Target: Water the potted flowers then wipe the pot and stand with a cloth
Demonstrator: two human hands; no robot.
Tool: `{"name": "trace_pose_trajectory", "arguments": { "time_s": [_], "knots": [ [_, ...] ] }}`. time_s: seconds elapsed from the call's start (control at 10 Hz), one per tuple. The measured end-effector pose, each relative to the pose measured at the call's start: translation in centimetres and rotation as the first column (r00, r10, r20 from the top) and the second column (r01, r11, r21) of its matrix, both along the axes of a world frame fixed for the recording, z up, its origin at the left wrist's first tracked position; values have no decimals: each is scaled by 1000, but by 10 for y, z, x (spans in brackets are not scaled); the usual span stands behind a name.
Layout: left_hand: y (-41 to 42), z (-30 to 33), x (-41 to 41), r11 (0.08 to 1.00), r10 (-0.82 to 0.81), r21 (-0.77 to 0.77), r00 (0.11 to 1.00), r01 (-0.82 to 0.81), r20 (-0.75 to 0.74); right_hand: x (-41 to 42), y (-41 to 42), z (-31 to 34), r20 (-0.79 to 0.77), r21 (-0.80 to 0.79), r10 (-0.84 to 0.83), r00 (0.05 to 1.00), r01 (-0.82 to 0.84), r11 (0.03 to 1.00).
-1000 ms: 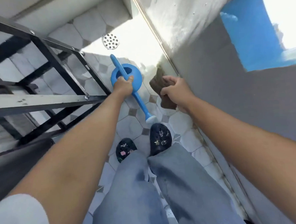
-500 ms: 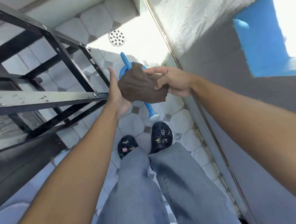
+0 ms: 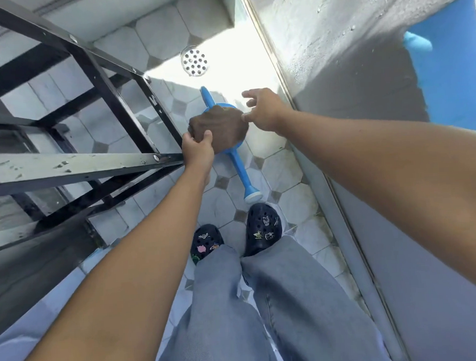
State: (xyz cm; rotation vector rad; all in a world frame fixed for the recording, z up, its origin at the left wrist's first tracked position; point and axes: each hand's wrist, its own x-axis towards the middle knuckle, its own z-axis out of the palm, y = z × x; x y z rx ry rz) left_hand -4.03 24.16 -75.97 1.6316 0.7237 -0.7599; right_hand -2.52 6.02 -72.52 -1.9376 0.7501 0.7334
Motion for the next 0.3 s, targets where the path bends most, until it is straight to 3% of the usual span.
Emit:
{"name": "trace_pose_trajectory", "arguments": {
  "time_s": [0.1,0.2,0.3],
  "knots": [
    [-6,16,6,983,-131,123,989,138,-65,-7,2,7,2,7,-9,1000,9,1000],
    [-4,51,10,908,-313,265,946,324,-86,-18,6,34,1,-69,60,998,-60,996],
    [-11,122,12,825,-488,326,873,462,-3,-22,2,94,25,-119,33,999,-30,992]
  ]
}}
